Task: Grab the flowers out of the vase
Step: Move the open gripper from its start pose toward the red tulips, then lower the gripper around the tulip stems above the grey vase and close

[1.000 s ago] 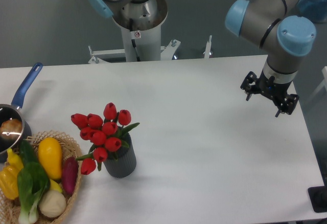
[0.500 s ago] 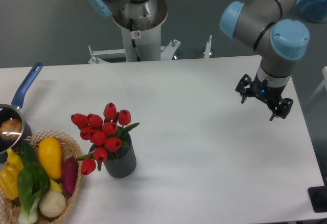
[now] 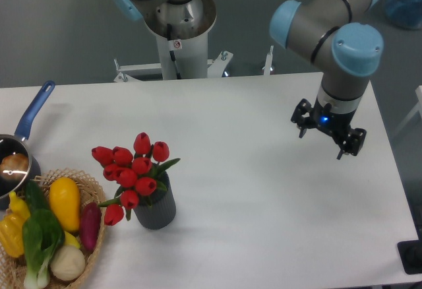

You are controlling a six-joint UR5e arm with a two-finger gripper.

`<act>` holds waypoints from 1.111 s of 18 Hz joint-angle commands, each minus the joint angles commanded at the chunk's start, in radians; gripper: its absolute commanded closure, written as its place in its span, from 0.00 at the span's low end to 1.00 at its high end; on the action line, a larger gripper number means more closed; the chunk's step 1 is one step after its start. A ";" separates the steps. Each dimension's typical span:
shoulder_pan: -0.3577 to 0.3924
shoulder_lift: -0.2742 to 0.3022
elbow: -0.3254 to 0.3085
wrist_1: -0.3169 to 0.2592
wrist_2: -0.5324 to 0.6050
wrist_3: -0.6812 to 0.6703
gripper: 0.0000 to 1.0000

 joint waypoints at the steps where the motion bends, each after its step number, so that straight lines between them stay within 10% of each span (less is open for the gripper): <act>1: 0.000 0.025 -0.034 0.003 -0.034 0.005 0.00; 5: -0.038 0.106 -0.184 0.009 -0.149 0.009 0.00; 20: -0.137 0.100 -0.189 0.003 -0.614 -0.005 0.00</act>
